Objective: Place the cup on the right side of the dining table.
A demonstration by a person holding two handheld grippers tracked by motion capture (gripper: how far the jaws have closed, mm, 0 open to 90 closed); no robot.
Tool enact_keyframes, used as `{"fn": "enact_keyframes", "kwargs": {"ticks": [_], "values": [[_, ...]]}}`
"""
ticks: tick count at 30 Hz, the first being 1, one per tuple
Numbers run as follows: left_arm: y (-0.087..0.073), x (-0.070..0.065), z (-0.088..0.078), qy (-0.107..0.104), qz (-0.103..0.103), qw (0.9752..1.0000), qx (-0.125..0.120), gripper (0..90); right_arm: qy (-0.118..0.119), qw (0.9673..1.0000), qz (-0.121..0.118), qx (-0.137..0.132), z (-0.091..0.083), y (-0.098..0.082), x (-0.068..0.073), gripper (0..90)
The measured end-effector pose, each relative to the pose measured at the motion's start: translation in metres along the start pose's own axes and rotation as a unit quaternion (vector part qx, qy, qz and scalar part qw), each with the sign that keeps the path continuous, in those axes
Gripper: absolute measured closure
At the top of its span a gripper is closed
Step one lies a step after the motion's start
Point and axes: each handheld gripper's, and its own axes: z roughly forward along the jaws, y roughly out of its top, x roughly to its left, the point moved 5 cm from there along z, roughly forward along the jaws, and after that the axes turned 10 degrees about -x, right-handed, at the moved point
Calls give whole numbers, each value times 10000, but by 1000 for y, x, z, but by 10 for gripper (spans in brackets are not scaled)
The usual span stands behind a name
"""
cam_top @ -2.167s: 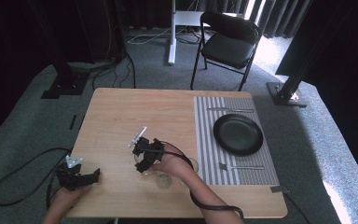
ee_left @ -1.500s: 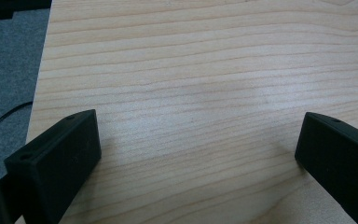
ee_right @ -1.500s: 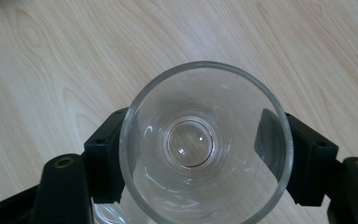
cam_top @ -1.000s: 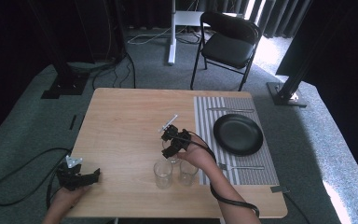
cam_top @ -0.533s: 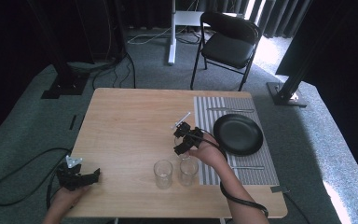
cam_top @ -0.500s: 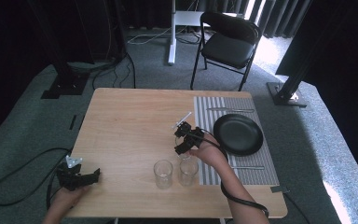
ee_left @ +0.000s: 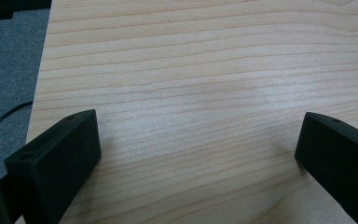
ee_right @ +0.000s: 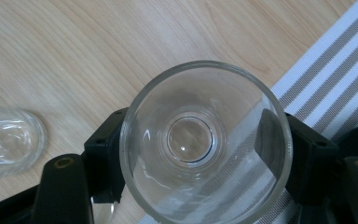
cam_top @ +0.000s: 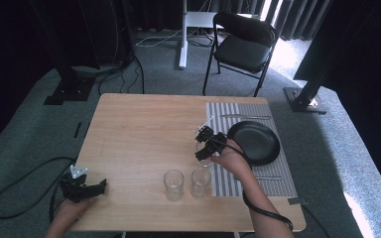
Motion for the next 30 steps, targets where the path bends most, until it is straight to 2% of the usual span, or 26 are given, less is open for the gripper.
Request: {"fn": "enact_keyframes", "kwargs": {"ticks": [16, 21, 30], "values": [[0, 0, 0, -2, 3, 10000, 0, 4, -184, 9995, 236, 59, -6, 1, -32, 282], [0, 0, 0, -2, 1, 10000, 1, 4, -305, 9989, 329, 137, -3, 4, -47, 283], [0, 0, 0, 1, 4, 10000, 0, 4, -348, 9972, 612, 236, 6, 7, -68, 283]]}}
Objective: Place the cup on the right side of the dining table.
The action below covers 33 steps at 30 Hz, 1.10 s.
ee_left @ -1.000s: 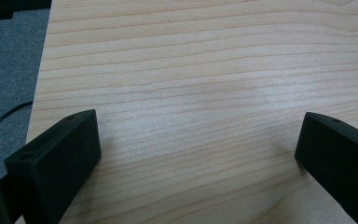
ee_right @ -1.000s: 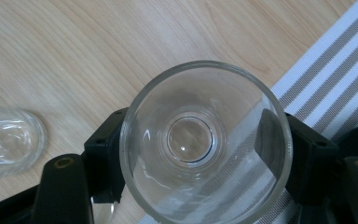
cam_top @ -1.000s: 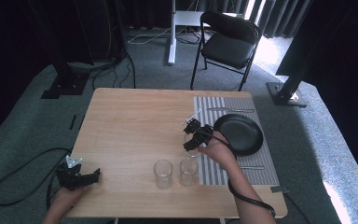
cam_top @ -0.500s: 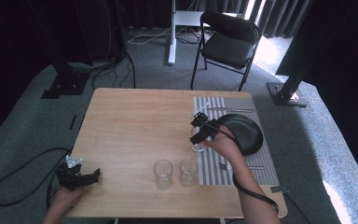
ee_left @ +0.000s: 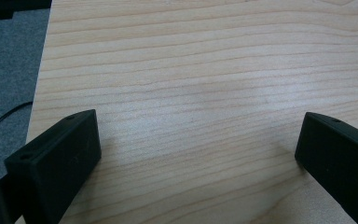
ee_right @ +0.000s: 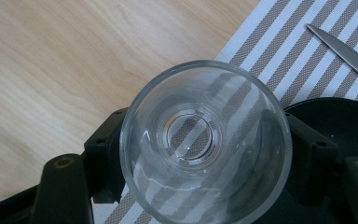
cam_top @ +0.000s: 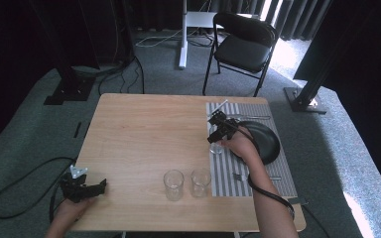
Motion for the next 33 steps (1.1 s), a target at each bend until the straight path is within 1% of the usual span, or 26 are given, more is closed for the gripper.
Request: {"fn": "enact_keyframes", "kwargs": {"ticks": [5, 13, 17, 19, 20, 23, 27, 29, 31, 32, 33], "values": [[0, 0, 0, 0, -2, 10000, 1, 4, -39, 9999, 146, -3, 4, 9, -10, 283], [0, 0, 0, -1, -3, 10000, 1, 4, -197, 9992, 340, -6, 8, 25, -29, 283], [0, 0, 0, -1, -3, 10000, 1, 4, -247, 9985, 487, -23, 11, 33, -37, 283], [0, 0, 0, 11, -6, 10000, 0, 4, -271, 9985, 478, 20, 13, 34, -38, 283], [0, 0, 0, 13, -11, 10000, 1, 4, -321, 9984, 465, 74, 16, 36, -42, 283], [0, 0, 0, 17, -19, 10000, 0, 4, -307, 9975, 629, 82, 20, 41, -50, 283], [0, 0, 0, 17, -17, 10000, 0, 4, -413, 9960, 786, 60, 26, 48, -59, 283], [0, 0, 0, 16, -14, 10000, 2, 4, -439, 9953, 860, 62, 28, 51, -64, 283], [0, 0, 0, 17, -16, 10000, 1, 4, -446, 9951, 878, 88, 30, 51, -66, 283], [0, 0, 0, 16, -18, 10000, 2, 4, -467, 9940, 989, 73, 32, 53, -69, 283], [0, 0, 0, 17, -15, 10000, 1, 4, -467, 9936, 1023, 83, 33, 53, -70, 283]]}}
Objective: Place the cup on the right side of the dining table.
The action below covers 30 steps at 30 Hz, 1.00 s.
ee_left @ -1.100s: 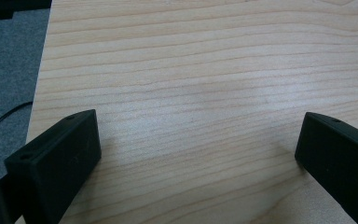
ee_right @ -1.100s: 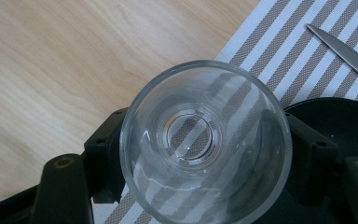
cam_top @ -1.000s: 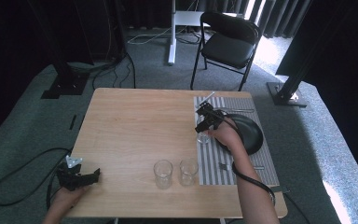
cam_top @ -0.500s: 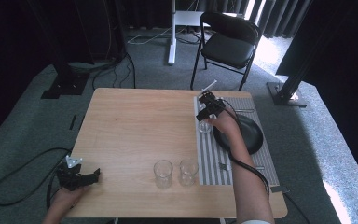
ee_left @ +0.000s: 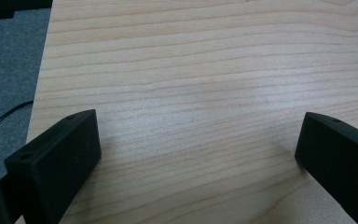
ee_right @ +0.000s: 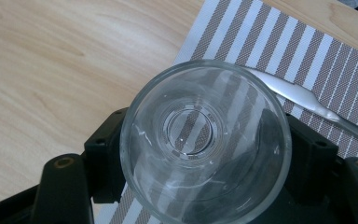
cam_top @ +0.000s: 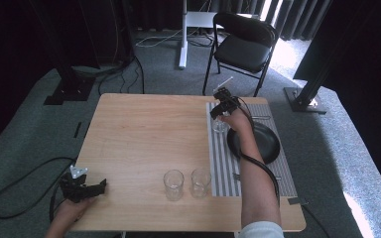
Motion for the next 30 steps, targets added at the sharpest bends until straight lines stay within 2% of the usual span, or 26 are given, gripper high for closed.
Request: {"fn": "enact_keyframes", "kwargs": {"ticks": [8, 11, 14, 24, 25, 30], "values": [[0, 0, 0, -9, 10, 10000, 1, 4, -114, 9998, 124, 106, 14, 1, -6, 283], [0, 0, 0, -10, 10, 10000, 1, 4, -101, 9998, 76, 160, 18, 1, -7, 283], [0, 0, 0, -10, 9, 10000, 1, 4, -74, 9997, 178, 154, 23, 3, -9, 283], [0, 0, 0, -11, 10, 10000, 0, 4, -100, 9994, 205, 276, 32, 3, -13, 282], [0, 0, 0, -11, 9, 10000, 1, 4, -113, 9996, 212, 178, 33, 3, -13, 281], [0, 0, 0, -10, 11, 10000, 2, 4, -167, 9993, 291, 154, 33, 2, -13, 277]]}}
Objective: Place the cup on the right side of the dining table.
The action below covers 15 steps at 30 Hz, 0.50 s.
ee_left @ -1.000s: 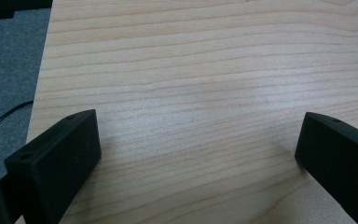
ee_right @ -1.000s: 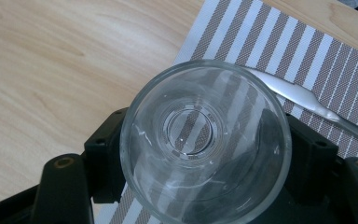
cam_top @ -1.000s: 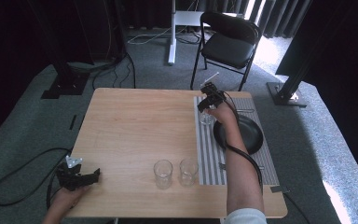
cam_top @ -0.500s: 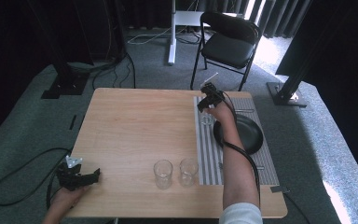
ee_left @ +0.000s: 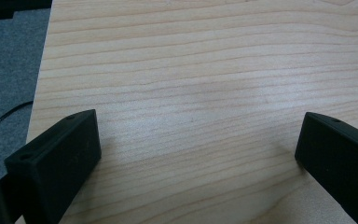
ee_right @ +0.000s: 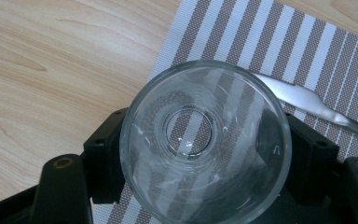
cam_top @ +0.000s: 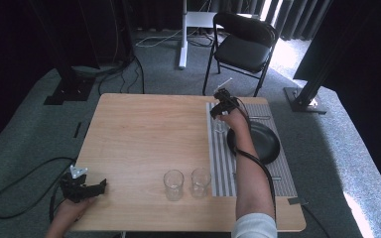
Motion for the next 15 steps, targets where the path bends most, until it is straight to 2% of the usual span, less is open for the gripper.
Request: {"fn": "enact_keyframes", "kwargs": {"ticks": [6, 15], "values": [[0, 0, 0, -1, 0, 10000, -1, 4, 55, 9998, 186, -59, -1, -4, -5, 260], [0, 0, 0, 0, -1, 10000, 0, 4, 102, 9998, 174, -32, 0, -10, -6, 212]]}}
